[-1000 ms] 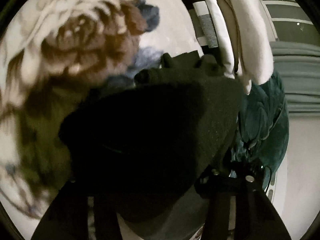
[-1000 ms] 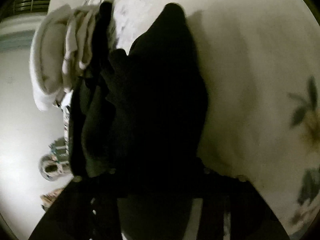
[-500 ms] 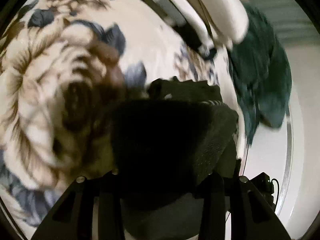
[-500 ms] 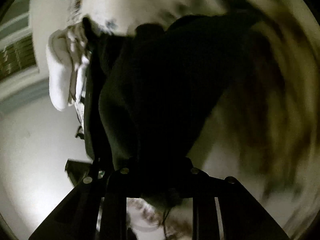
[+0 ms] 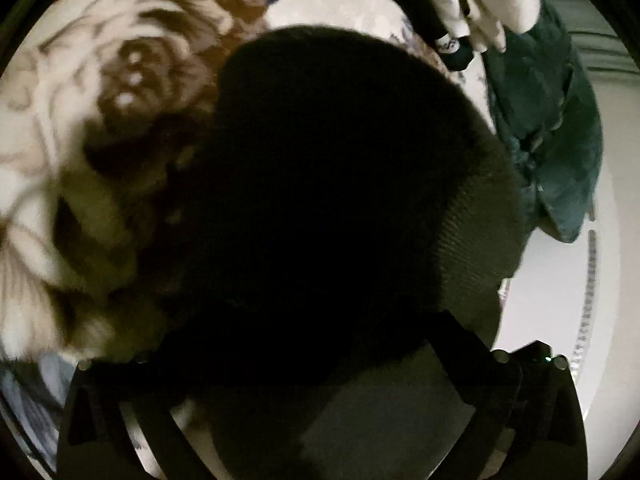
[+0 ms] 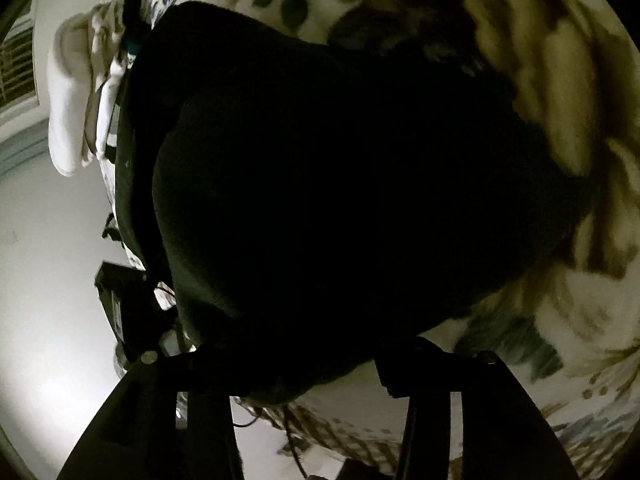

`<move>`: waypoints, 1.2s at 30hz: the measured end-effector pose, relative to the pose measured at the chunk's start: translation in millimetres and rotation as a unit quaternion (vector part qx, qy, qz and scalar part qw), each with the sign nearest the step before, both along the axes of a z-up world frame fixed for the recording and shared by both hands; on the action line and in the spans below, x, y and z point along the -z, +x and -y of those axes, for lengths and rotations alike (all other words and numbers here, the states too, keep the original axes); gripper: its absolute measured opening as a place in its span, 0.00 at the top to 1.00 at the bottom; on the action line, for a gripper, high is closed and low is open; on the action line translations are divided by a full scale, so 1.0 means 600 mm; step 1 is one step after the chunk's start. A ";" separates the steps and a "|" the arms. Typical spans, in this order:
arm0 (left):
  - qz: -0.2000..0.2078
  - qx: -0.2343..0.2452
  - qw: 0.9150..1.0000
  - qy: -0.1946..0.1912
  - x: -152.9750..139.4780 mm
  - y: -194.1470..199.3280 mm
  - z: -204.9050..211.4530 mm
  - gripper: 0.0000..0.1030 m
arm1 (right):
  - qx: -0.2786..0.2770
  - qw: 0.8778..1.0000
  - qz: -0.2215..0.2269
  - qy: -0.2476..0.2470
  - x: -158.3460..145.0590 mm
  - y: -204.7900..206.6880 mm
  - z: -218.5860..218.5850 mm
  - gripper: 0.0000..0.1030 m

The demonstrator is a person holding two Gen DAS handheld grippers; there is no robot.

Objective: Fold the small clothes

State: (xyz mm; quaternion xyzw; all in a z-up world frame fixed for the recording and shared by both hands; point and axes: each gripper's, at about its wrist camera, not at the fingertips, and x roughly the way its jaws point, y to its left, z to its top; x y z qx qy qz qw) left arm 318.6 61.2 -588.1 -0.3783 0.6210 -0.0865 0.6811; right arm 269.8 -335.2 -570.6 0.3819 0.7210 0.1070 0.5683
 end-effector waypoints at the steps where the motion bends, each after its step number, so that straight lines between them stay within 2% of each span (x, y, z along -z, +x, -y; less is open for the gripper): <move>1: -0.002 -0.006 1.000 0.005 -0.001 0.000 0.002 0.00 | -0.001 1.000 0.000 -0.003 0.000 -0.002 0.001 0.51; 4: 0.001 -0.046 0.999 0.008 -0.002 -0.005 0.004 0.00 | 0.002 1.000 0.002 -0.005 -0.004 -0.005 0.001 0.51; 6: -0.012 -0.074 0.997 0.002 0.004 -0.005 0.000 0.00 | 0.000 1.000 0.006 -0.007 -0.012 -0.030 0.012 0.51; 8: -0.023 -0.096 0.995 -0.005 0.005 -0.007 -0.004 0.00 | -0.005 1.000 0.015 -0.015 -0.018 -0.022 0.009 0.51; 12: -0.022 -0.092 0.995 -0.001 0.003 -0.005 0.003 0.00 | 0.002 0.999 0.037 -0.032 -0.037 -0.018 0.053 0.51; 15: -0.004 -0.077 0.996 0.033 -0.015 0.000 0.024 0.02 | 0.020 0.998 0.051 -0.030 -0.040 -0.009 0.087 0.51; 16: 0.007 -0.060 0.997 0.056 -0.026 0.003 0.039 0.12 | 0.027 0.998 0.049 -0.021 -0.033 -0.005 0.092 0.50; 17: 0.022 -0.047 0.996 0.072 -0.038 0.007 0.050 0.32 | 0.029 0.998 0.049 -0.012 -0.024 0.001 0.090 0.47; 18: 0.038 -0.033 0.996 0.072 -0.049 0.006 0.062 0.42 | 0.027 0.998 0.049 -0.005 -0.015 0.005 0.086 0.41; 19: 0.042 -0.026 0.996 0.070 -0.055 0.006 0.069 0.53 | 0.025 0.998 0.049 -0.004 -0.007 0.008 0.083 0.40; 21: 0.044 -0.018 0.996 0.072 -0.063 0.007 0.073 0.61 | 0.039 0.998 0.054 0.003 0.008 0.011 0.082 0.39; 23: 0.040 -0.021 0.997 0.056 -0.065 0.006 0.068 0.68 | 0.071 0.996 0.060 0.006 0.013 0.006 0.081 0.46; 24: 0.037 -0.024 0.998 0.049 -0.064 0.006 0.064 0.70 | 0.079 0.995 0.062 0.007 0.013 0.001 0.081 0.67; 25: 0.034 -0.024 0.998 0.044 -0.064 0.008 0.060 0.72 | 0.088 0.994 0.063 0.016 0.012 -0.006 0.079 0.79; 28: 0.029 -0.011 0.998 0.049 -0.069 0.023 0.051 0.74 | 0.128 0.990 0.056 0.027 -0.006 -0.042 0.075 0.83; 30: 0.035 0.002 0.998 0.058 -0.079 0.032 0.035 0.74 | 0.135 0.989 0.046 0.035 -0.023 -0.068 0.056 0.84; 33: 0.029 0.032 0.997 0.058 -0.074 0.038 0.027 0.73 | 0.110 0.993 0.023 0.025 -0.035 -0.106 0.020 0.84; 35: 0.023 0.035 0.997 0.059 -0.076 0.032 0.027 0.68 | 0.081 0.996 0.020 -0.009 -0.044 -0.109 0.018 0.83; 36: 0.020 0.037 0.997 0.064 -0.080 0.028 0.028 0.68 | 0.068 0.997 0.017 -0.021 -0.049 -0.104 0.019 0.76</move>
